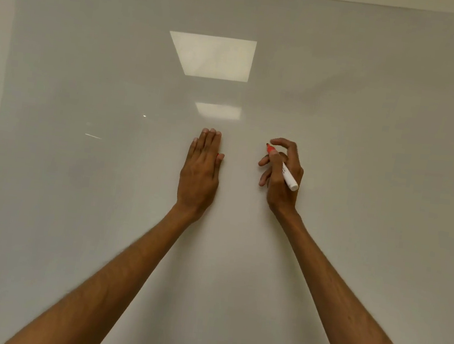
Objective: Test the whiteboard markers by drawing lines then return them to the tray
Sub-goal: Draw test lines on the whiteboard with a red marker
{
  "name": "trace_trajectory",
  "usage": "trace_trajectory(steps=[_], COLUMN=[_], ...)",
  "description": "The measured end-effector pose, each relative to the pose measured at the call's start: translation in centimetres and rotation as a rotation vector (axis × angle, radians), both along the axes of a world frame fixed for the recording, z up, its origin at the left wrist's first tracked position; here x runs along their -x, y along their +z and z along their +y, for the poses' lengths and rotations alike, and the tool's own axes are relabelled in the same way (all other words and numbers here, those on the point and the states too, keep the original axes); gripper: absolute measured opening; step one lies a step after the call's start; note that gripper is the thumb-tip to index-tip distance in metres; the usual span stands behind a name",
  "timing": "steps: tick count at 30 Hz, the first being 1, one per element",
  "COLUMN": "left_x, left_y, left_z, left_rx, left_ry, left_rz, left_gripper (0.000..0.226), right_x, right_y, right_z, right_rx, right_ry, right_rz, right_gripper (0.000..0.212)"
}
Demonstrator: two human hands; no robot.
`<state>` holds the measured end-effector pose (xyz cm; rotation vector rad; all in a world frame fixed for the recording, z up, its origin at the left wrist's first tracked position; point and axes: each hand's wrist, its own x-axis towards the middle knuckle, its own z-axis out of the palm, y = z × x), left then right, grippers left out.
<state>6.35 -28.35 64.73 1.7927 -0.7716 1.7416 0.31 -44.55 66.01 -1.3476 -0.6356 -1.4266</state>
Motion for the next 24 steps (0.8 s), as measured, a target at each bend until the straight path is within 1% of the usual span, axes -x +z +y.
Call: trace_trajectory(steps=[6,11,14,19,24], left_x=[-0.6,-0.7,-0.4,-0.2,-0.1], left_y=[-0.1,-1.2,-2.6,-4.6,-5.5], left_z=[-0.3,-0.5,-0.8,-0.9,-0.9], left_rx=[-0.023,-0.009,0.007,0.007,0.001], left_ry=[0.110,0.160,0.174,0.184,0.194], left_rz=[-0.078,-0.071,-0.054,-0.028,-0.019], left_gripper=[0.053,0.054,0.054,0.053,0.053], right_x=[-1.5,-1.8,-1.8,-1.4,-1.0], right_y=[-0.7,-0.6,-0.5,-0.9,-2.0], right_z=[0.0,0.1,0.0,-0.3,-0.4], right_rx=[-0.034,-0.061,-0.054,-0.009,0.002], right_ry=[-0.100,-0.202,-0.167,-0.133,-0.122], right_rz=[-0.143,-0.165,-0.161,-0.145,-0.110], right_gripper=[0.013,0.018,0.027,0.033,0.033])
